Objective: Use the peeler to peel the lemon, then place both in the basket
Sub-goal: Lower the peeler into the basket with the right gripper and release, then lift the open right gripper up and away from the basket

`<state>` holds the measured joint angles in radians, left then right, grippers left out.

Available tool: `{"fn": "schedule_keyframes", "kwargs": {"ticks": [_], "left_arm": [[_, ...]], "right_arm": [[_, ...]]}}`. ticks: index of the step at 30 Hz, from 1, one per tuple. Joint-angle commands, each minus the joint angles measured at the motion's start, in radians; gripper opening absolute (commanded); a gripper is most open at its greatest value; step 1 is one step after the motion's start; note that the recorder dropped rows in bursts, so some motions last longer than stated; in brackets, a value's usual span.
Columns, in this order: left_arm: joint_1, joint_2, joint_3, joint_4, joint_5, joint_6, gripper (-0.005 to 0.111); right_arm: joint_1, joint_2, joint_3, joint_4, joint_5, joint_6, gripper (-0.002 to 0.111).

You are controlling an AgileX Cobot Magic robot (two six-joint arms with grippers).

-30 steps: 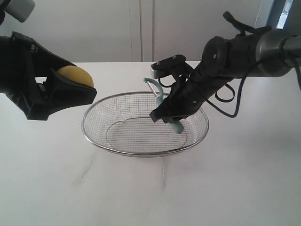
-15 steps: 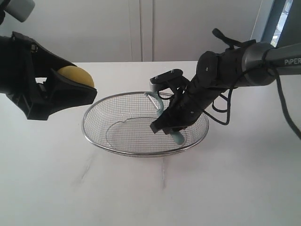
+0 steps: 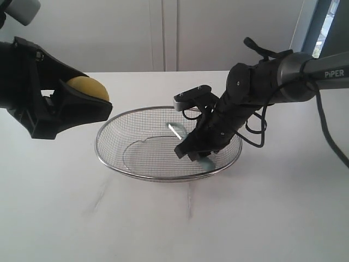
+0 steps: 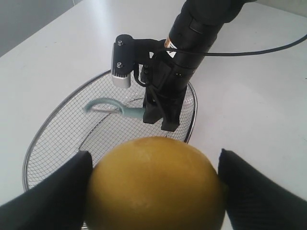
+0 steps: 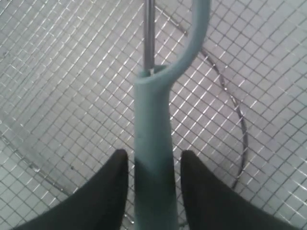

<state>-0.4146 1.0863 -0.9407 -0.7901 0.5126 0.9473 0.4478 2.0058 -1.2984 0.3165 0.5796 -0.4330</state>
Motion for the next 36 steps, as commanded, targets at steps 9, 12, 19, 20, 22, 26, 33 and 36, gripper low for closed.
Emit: {"fn": "schedule_keyframes", "kwargs": {"ticks": [9,12,19,20,22,26,33,36], "left_arm": [[0.005,-0.010,0.003,-0.030,0.010,-0.009,0.000],[0.005,-0.010,0.003,-0.030,0.010,-0.009,0.000],[0.005,-0.010,0.003,-0.030,0.010,-0.009,0.000],[0.005,-0.010,0.003,-0.030,0.010,-0.009,0.000],[0.005,-0.010,0.003,-0.030,0.010,-0.009,0.000],[0.005,-0.010,0.003,-0.030,0.008,-0.007,0.000],[0.005,-0.010,0.003,-0.028,0.008,-0.007,0.000],[0.005,-0.010,0.003,-0.028,0.006,-0.007,0.000]], "right_arm": [[-0.011,-0.048,-0.007,0.001,-0.002,-0.004,0.058],[-0.011,-0.099,-0.007,0.001,-0.002,-0.004,0.058],[-0.011,-0.258,-0.007,0.001,0.009,-0.004,0.058],[-0.011,-0.286,-0.007,0.001,0.019,-0.004,0.058],[-0.011,-0.344,-0.007,0.001,0.050,-0.004,0.058],[-0.011,-0.458,-0.007,0.001,0.139,-0.004,0.051],[-0.011,-0.655,-0.005,-0.011,0.201,0.033,0.000],[-0.011,-0.737,-0.003,-0.058,0.241,0.062,0.000]]}}
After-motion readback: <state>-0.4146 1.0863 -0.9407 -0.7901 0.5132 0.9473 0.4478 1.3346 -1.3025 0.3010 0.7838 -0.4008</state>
